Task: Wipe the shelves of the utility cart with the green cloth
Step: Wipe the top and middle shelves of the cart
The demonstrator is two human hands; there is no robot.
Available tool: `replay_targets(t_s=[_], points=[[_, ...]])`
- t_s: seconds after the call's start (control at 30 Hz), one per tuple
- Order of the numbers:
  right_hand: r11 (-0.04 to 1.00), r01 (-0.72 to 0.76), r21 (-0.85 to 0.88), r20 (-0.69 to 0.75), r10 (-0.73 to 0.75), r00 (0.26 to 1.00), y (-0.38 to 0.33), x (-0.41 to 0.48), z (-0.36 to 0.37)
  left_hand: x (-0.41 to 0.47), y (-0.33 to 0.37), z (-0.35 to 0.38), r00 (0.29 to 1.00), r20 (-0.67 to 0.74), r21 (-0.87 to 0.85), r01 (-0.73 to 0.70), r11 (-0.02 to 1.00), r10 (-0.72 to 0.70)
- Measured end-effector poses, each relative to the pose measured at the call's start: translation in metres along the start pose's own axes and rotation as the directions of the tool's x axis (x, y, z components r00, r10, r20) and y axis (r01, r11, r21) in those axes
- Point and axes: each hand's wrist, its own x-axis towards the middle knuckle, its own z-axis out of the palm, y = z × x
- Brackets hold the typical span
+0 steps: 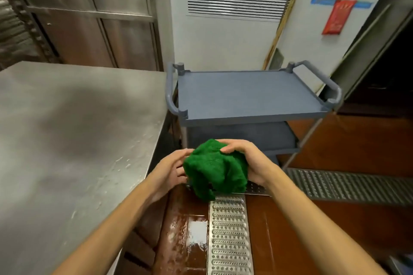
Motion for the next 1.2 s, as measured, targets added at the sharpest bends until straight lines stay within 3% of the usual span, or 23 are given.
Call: replay_targets(t_s=[0.17,0.27,0.53,0.63,0.7,0.8,0.87,1.03,1.2], points=[[0.977,0.061,-0.206,0.029,-0.056,0.998,-0.014,0.018,-0.023,0.051,0.015,0.024,0.959,0.274,0.263,-0.145,0.954,0.071],[0.957,0.102,-0.273,0.032,-0.097,0.995,-0.028,0.025,-0.044,0.077,0.027,0.039,0.936,0.349,0.392,-0.187,0.901,0.042],[0.839,0.041,-0.542,-0.024,-0.064,0.998,-0.056,0.06,-0.131,0.155,0.025,0.05,0.954,0.298,0.68,-0.23,0.696,0.025],[0.622,-0.055,-0.781,-0.069,0.002,0.998,-0.06,0.082,-0.177,0.184,0.029,0.051,0.966,0.256,0.751,-0.227,0.619,0.044],[0.511,-0.094,-0.854,-0.09,0.033,0.995,-0.062,0.099,-0.208,0.204,0.035,0.053,0.975,0.214,0.754,-0.197,0.627,0.049],[0.557,-0.103,-0.824,-0.095,0.043,0.995,-0.062,0.123,-0.251,0.235,0.043,0.065,0.984,0.149,0.71,-0.173,0.682,0.095],[0.552,-0.091,-0.829,-0.075,0.051,0.996,-0.067,0.137,-0.275,0.253,0.046,0.076,0.982,0.137,0.726,-0.191,0.661,0.133],[0.542,-0.032,-0.84,-0.019,0.031,0.999,-0.085,0.171,-0.323,0.302,0.053,0.095,0.953,0.218,0.904,-0.279,0.325,0.212],[0.561,0.022,-0.827,0.015,-0.017,1.0,-0.099,0.202,-0.359,0.343,0.062,0.095,0.954,0.165,0.952,-0.221,0.213,0.251]])
